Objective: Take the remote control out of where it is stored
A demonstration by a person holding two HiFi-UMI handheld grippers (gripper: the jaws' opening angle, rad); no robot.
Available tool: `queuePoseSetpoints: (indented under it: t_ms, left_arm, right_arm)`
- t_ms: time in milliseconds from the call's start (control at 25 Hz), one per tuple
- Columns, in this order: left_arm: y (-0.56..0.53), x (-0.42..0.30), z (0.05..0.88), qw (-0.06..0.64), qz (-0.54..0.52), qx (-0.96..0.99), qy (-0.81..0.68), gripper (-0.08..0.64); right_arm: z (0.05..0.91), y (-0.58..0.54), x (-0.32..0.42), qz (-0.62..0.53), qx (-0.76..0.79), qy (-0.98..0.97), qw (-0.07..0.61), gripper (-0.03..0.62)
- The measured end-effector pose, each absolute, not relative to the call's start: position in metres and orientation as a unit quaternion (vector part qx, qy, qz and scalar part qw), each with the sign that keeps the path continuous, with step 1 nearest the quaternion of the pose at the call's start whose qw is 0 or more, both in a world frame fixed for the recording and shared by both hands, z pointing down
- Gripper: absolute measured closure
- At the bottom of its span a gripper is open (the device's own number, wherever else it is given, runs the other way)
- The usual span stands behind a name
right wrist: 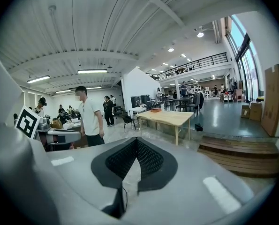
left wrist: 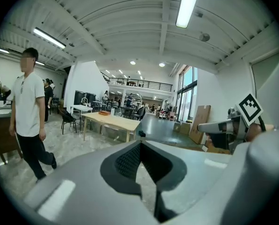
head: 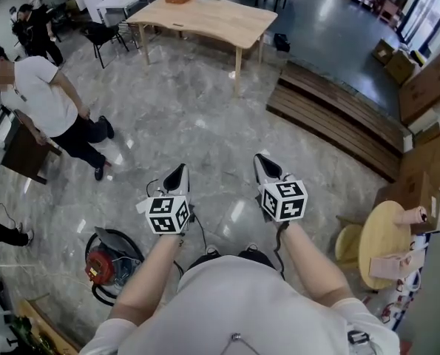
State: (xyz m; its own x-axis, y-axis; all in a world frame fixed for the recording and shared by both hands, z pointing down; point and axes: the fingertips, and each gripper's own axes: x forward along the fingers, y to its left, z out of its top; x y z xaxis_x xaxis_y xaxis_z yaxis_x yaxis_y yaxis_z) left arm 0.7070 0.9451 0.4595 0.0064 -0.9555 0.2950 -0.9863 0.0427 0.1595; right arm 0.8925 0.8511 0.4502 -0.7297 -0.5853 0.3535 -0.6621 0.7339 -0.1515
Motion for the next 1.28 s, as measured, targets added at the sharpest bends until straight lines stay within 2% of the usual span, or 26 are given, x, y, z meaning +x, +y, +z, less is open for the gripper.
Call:
queuePoseSetpoints:
  t_ms: [680, 960, 1280]
  left_arm:
    - [0.936, 0.627, 0.471, 0.177, 0.029, 0.683, -0.708, 0.56]
    - [0.87, 0.595, 0.48, 0.178, 0.034, 0.67, -0.72, 0.56]
    - [0.739, 0.549, 0.464, 0.174, 0.032, 0.638, -0.749, 0.56]
  right_arm:
    - [0.457, 0.838, 0.818, 0.126, 0.333, -0.921, 0.161, 0.565]
    - [0.468, 0.759, 0.783, 0.136, 0.319, -0.926, 0.149, 0.565]
    - [0.455, 0.617, 0.722, 0.133, 0.27, -0.942, 0.148, 0.565]
